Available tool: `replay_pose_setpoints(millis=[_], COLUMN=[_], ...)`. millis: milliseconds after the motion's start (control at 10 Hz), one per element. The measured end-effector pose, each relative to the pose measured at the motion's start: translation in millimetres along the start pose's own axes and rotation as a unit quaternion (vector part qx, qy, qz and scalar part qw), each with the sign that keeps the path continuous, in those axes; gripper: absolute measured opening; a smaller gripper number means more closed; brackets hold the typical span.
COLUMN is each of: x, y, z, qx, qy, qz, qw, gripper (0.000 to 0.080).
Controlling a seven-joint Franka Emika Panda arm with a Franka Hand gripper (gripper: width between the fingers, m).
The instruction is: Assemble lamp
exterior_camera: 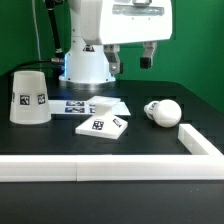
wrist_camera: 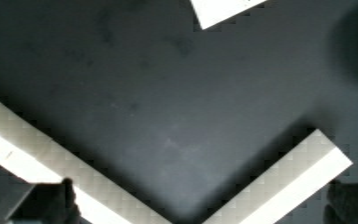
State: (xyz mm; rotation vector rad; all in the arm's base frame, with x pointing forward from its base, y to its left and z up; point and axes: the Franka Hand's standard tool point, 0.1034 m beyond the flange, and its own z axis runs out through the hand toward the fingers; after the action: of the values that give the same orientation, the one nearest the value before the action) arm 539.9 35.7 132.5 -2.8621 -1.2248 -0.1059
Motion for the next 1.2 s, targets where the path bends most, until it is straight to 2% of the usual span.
replay_pose_setpoints(millis=[100,400,500,900,1200], x=[-9.3,-30.8,-33.9,-35.0,-58.0], y=[-1.3,-20.9,-23.7,-21.6,-28.0], z=[7.2,27.7,30.2,30.4,34.8], qx=[0.001,0.026,0.029,0.025,0.013], qy=[-0.002,-0.022,-0.025,-0.022,-0.016], qz=[-0.047,-0.147,-0.157,-0.168,-0.215], qw=[0.999,0.989,0.987,0.985,0.976], gripper=[0.0699,0.0699,0.0699,0.0699,0.0699])
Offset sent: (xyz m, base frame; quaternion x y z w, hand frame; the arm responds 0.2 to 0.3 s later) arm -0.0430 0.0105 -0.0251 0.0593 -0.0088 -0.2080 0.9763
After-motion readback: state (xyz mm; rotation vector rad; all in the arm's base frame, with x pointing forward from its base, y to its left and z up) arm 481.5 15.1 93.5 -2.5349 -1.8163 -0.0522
